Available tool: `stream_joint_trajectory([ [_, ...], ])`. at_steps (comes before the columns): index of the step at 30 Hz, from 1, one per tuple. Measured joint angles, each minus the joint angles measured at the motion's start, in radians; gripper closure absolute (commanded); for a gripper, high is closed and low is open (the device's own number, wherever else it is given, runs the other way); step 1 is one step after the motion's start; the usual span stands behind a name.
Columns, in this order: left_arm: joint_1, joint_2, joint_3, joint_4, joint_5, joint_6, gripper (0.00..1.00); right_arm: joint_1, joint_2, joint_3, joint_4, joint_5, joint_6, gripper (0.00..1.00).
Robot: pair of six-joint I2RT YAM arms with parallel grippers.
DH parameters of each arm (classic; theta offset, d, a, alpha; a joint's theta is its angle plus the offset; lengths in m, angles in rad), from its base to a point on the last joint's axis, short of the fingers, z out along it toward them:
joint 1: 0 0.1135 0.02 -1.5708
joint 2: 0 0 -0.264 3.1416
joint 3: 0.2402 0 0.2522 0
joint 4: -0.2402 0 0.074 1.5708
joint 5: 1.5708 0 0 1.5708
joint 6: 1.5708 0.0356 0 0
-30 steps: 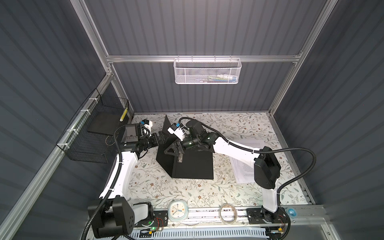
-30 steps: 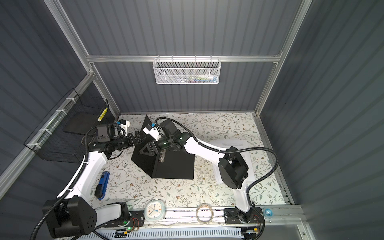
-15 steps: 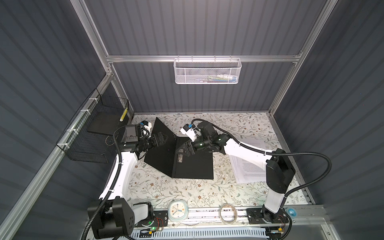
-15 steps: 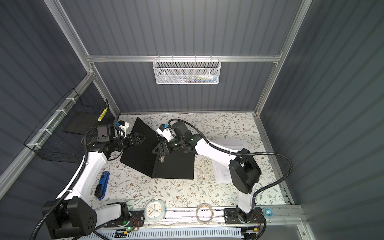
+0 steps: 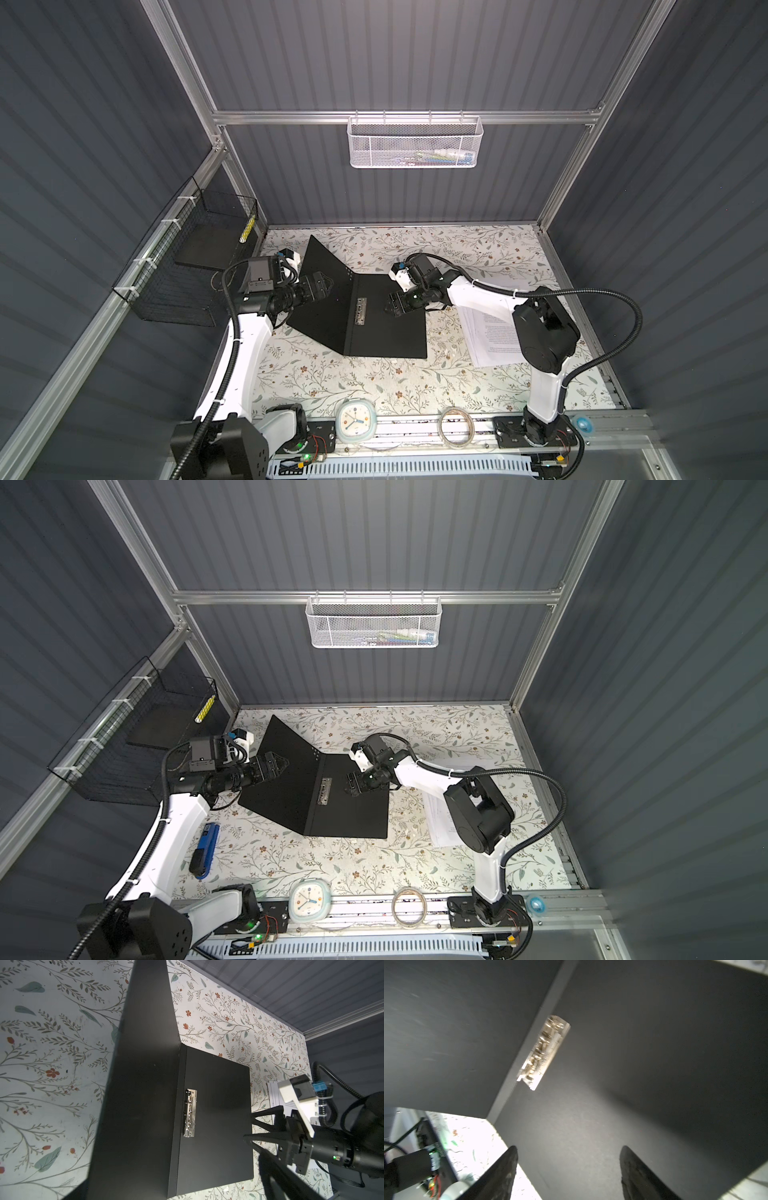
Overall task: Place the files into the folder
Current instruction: 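Swing cover open toward left gripper, lay it flat, release right gripper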
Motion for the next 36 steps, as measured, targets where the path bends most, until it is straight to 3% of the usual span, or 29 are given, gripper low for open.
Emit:
stream_joint_trajectory([
  [9, 0.0, -0.047, -0.01, -0.086, -0.089, -0.003, 0.01, -0.03, 0.0, -0.059, 0.011, 0.036, 0.002, 0.26],
  [14, 0.0, -0.058, 0.026, -0.169, -0.206, -0.002, 0.01, -0.02, 0.0, -0.084, -0.008, 0.115, -0.002, 0.26],
  [20, 0.0, -0.076, 0.166, -0.27, -0.342, 0.024, 0.01, 0.006, -0.026, -0.167, -0.013, 0.153, -0.005, 0.25],
  [25, 0.0, -0.061, 0.351, -0.384, -0.498, 0.052, 0.01, -0.053, -0.079, -0.238, 0.018, 0.147, 0.007, 0.26],
  [28, 0.0, -0.077, 0.385, -0.394, -0.48, 0.068, 0.01, -0.13, -0.101, -0.283, 0.06, 0.115, 0.024, 0.26],
  [31, -0.007, -0.057, 0.375, -0.379, -0.352, 0.064, 0.01, -0.182, -0.115, -0.299, 0.084, 0.095, 0.043, 0.26],
  [36, -0.156, -0.057, 0.135, -0.237, -0.278, 0.008, 0.01, -0.177, -0.167, -0.309, 0.127, 0.031, 0.057, 0.26],
])
